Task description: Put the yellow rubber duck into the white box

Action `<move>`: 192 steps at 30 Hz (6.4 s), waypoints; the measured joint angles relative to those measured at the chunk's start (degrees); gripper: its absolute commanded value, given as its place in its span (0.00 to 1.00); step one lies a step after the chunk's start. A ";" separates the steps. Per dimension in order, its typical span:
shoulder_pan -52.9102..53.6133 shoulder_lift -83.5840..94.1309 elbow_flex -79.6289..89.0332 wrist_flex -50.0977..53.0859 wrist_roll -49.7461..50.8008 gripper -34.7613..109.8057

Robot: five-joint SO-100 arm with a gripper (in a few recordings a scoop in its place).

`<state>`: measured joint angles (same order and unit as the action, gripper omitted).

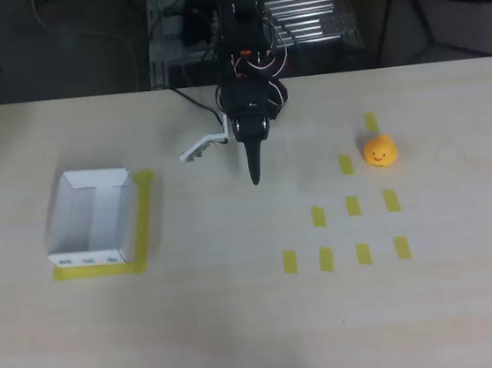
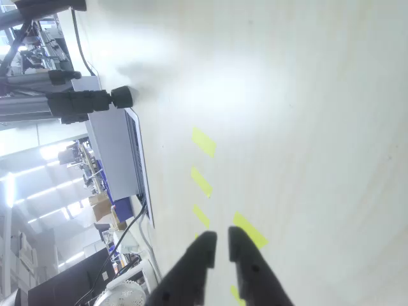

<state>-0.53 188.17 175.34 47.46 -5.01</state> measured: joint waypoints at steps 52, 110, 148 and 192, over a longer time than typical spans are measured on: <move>0.00 0.00 0.00 -0.35 9.58 0.24; -6.50 -44.91 -55.63 33.93 1.58 0.24; -33.66 -84.90 -74.79 47.90 -43.86 0.67; -47.90 -106.87 -80.60 40.87 -33.84 0.67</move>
<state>-48.43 81.30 94.75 88.33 -38.85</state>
